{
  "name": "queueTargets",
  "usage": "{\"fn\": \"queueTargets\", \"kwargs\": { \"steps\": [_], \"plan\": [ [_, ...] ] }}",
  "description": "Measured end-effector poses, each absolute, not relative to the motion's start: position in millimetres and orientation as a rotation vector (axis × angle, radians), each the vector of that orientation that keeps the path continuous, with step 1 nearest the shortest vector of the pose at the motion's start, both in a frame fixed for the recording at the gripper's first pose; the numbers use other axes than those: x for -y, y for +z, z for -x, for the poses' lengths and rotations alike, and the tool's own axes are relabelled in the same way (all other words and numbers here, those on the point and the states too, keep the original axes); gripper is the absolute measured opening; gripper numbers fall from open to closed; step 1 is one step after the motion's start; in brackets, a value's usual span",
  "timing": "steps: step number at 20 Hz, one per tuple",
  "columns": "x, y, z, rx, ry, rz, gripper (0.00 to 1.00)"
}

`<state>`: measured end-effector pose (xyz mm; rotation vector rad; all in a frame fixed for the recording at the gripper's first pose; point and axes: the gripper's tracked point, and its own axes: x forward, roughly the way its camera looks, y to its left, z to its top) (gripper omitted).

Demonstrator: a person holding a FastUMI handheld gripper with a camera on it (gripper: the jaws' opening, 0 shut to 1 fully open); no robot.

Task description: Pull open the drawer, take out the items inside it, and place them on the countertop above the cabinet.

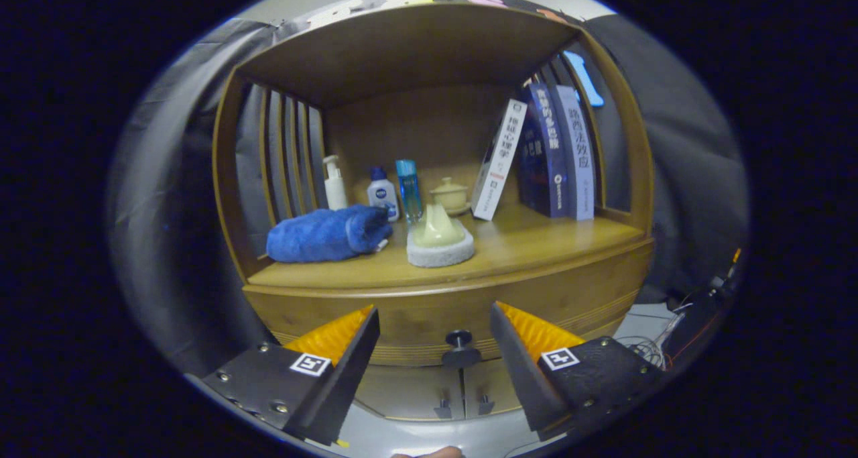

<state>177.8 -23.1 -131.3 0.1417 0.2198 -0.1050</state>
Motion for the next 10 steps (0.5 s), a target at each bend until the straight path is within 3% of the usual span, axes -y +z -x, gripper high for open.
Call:
{"fn": "queueTargets", "kwargs": {
  "steps": [10],
  "plan": [
    [70,21,-79,0.023,-0.246,0.001,0.98]
  ]
}}
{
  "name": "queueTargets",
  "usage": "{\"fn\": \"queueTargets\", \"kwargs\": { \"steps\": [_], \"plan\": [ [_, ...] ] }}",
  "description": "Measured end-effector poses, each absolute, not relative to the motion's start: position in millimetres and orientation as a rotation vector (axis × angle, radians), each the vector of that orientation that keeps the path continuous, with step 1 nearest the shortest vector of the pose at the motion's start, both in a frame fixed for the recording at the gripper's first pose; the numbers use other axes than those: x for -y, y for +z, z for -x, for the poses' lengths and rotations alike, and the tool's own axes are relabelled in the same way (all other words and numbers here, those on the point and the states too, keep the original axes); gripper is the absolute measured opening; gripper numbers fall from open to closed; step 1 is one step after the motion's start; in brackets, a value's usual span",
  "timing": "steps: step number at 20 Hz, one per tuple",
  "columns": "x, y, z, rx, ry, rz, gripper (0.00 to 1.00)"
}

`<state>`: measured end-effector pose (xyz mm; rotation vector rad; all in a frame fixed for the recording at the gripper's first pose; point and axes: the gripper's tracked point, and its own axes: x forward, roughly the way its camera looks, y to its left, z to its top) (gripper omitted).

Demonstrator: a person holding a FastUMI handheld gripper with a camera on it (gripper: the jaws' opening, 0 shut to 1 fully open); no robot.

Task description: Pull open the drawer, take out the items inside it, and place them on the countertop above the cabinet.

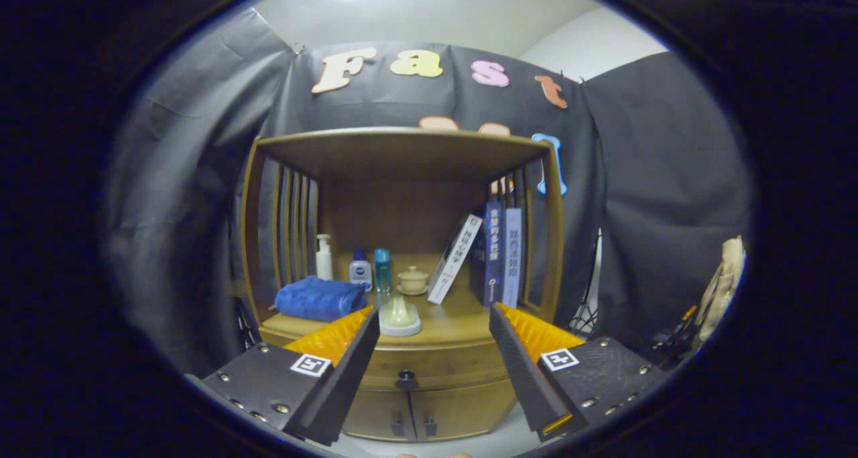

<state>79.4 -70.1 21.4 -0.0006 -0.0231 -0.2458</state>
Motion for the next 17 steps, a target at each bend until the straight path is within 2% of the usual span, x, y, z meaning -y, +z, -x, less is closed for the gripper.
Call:
{"fn": "queueTargets", "kwargs": {
  "steps": [7,12,17],
  "plan": [
    [106,79,-1,0.150,-0.351,-0.013,0.98],
    [120,84,38,0.177,-0.406,-0.016,0.98],
    [122,77,50,0.170,-0.391,0.003,0.98]
  ]
}}
